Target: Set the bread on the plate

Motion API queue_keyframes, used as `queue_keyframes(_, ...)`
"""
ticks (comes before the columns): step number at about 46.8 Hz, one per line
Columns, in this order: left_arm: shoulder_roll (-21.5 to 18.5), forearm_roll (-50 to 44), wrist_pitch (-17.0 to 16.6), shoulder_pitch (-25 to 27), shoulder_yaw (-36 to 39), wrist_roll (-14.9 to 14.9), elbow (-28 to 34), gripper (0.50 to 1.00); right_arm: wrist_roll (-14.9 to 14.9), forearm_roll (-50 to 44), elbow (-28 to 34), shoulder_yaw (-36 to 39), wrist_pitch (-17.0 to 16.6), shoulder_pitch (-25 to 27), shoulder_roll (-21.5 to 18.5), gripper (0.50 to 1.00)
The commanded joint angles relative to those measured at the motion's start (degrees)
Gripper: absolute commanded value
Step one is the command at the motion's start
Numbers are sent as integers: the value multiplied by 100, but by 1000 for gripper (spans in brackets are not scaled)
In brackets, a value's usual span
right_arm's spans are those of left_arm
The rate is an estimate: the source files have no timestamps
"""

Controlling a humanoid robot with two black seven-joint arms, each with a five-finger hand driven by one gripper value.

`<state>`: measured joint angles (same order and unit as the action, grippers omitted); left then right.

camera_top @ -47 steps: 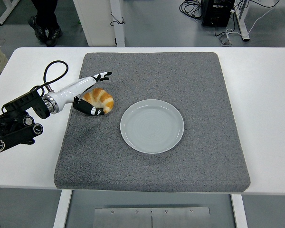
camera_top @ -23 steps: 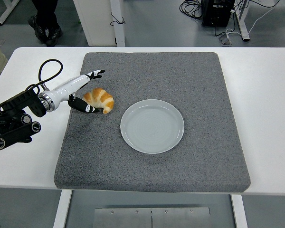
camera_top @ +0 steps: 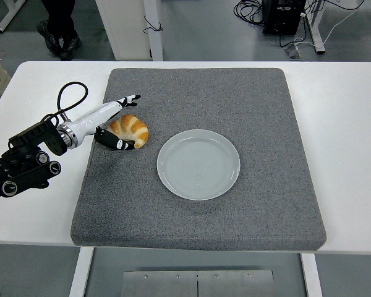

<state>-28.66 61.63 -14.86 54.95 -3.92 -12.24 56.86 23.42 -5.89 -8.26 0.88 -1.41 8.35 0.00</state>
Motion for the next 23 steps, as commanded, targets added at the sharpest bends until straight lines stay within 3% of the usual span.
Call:
queue_keyframes(1, 1, -29, -26, 7, -21, -7, 0, 936, 4, 0, 0, 0, 0, 0, 0, 1000)
queue_keyframes(12, 1, -37, -43, 7, -56, -24, 0, 924, 4, 0, 0, 0, 0, 0, 0, 1000)
queue_keyframes(23, 80, -29, -52, 7, -3, -24, -70, 772, 4, 0, 0, 0, 0, 0, 0, 1000)
